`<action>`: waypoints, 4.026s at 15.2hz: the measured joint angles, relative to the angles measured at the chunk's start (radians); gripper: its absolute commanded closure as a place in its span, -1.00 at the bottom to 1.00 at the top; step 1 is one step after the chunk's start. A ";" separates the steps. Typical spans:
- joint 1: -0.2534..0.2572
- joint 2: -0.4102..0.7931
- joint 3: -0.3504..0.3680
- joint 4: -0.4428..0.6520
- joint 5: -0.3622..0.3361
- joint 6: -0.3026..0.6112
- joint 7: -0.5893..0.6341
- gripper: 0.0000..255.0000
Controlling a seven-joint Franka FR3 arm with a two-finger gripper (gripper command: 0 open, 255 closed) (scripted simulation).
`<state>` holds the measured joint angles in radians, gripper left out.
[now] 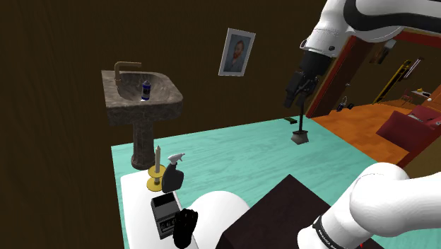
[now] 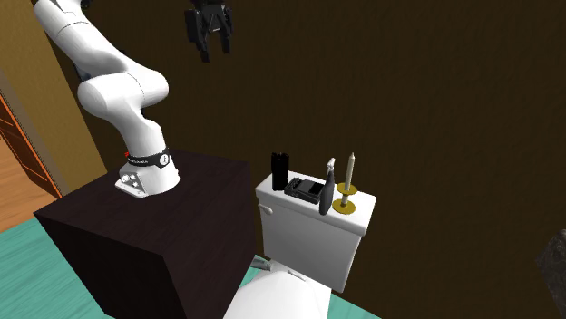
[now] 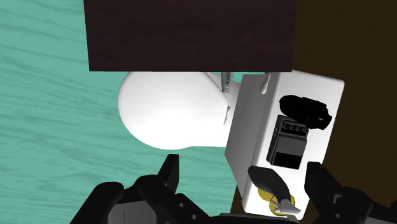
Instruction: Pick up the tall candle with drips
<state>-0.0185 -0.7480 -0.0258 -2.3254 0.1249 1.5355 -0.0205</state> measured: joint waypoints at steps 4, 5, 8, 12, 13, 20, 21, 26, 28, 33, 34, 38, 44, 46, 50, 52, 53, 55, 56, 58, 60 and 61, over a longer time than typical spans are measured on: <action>0.018 0.024 0.033 -0.037 0.011 0.057 0.006 -1.00; 0.025 0.029 0.043 -0.050 0.013 0.074 0.006 -1.00; 0.053 0.090 0.093 -0.084 0.030 0.164 0.018 -1.00; 0.087 0.160 0.154 -0.123 0.044 0.268 0.031 -1.00; 0.094 0.186 0.167 -0.132 0.045 0.300 0.031 -1.00; 0.148 0.362 0.279 -0.158 0.048 0.490 0.073 -1.00; 0.152 0.392 0.292 -0.154 0.042 0.514 0.078 -1.00; 0.172 0.573 0.359 -0.131 -0.007 0.653 0.119 -1.00; 0.182 0.649 0.385 -0.111 -0.039 0.701 0.149 -1.00; 0.218 0.845 0.425 -0.037 -0.153 0.789 0.240 -1.00; 0.228 0.879 0.428 -0.026 -0.177 0.805 0.258 -1.00; 0.282 1.043 0.418 0.051 -0.290 0.856 0.333 -1.00; 0.379 1.236 0.383 0.156 -0.410 0.901 0.417 -1.00; 0.386 1.263 0.371 0.161 -0.426 0.921 0.424 -1.00; 0.401 1.313 0.351 0.175 -0.450 0.955 0.440 -1.00; 0.404 1.321 0.348 0.178 -0.454 0.960 0.442 1.00; 0.404 1.322 0.347 0.177 -0.455 0.961 0.443 1.00; 0.404 1.322 0.347 0.177 -0.455 0.963 0.443 1.00; 0.404 1.322 0.347 0.177 -0.455 0.963 0.443 1.00; 0.404 1.321 0.347 0.176 -0.455 0.964 0.443 1.00; 0.404 1.321 0.347 0.175 -0.455 0.964 0.444 1.00; 0.404 1.320 0.347 0.175 -0.455 0.964 0.444 1.00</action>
<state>0.3854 0.5722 0.3211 -2.1507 -0.3305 2.4999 0.4230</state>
